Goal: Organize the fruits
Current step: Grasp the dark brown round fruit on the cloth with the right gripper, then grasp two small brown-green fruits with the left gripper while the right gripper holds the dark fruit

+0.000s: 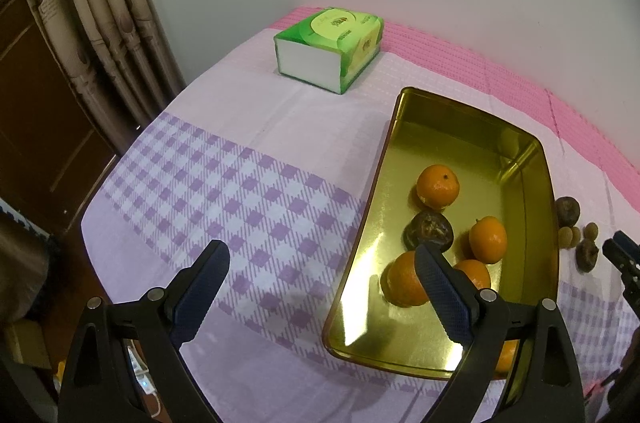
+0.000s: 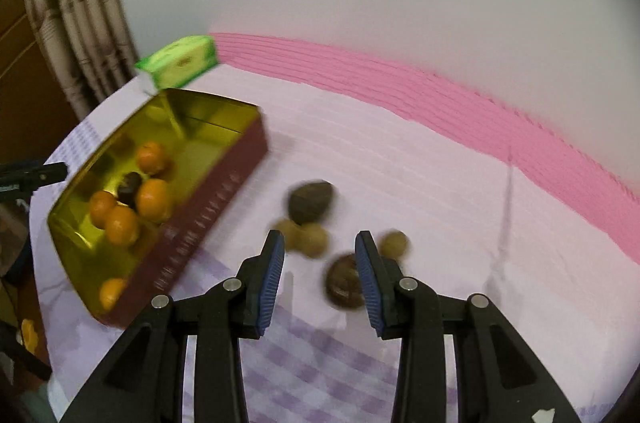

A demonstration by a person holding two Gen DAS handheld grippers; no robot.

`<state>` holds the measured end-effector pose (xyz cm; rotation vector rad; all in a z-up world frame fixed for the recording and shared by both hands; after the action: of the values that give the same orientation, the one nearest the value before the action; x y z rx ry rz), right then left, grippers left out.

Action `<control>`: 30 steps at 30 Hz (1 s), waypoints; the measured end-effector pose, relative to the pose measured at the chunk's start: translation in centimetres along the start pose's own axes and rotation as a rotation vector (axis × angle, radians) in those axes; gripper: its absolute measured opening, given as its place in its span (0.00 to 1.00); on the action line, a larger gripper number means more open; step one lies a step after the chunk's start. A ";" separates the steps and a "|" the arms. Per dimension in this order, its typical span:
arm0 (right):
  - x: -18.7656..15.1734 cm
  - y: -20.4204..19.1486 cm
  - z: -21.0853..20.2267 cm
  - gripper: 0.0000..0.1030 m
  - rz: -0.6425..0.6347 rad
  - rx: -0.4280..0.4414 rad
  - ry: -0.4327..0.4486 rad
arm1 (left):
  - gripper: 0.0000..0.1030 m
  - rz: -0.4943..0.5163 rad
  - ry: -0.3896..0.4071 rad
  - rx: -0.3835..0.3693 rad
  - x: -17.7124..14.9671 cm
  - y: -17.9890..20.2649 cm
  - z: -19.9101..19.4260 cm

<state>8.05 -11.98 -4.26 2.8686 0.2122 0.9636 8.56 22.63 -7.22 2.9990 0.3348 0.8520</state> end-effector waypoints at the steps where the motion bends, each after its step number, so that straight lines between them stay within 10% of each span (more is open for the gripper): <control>1: -0.5 0.6 0.2 0.34 0.013 -0.001 -0.011 | 0.91 0.003 0.000 0.003 0.0 0.0 0.0; 20: -3.5 1.6 4.9 0.42 0.042 0.021 -0.065 | 0.91 0.129 0.030 0.003 -0.3 3.1 -0.2; 30: -4.0 2.2 4.6 0.39 0.052 0.020 -0.041 | 0.91 0.272 0.068 -0.087 -0.3 10.7 -2.2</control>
<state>7.90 -15.06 -10.00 2.9226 0.1450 0.9161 9.29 12.00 -4.83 2.9812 -0.1121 0.9601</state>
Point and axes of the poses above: each gripper's, at about its wrist camera, not at the fingertips, and z roughly the way its jaws point, y to its right, x to its top, the point moved 9 cm from there along z, roughly the way its jaws point, and after that the axes turned 4 degrees about -x, right-handed, at the moved point
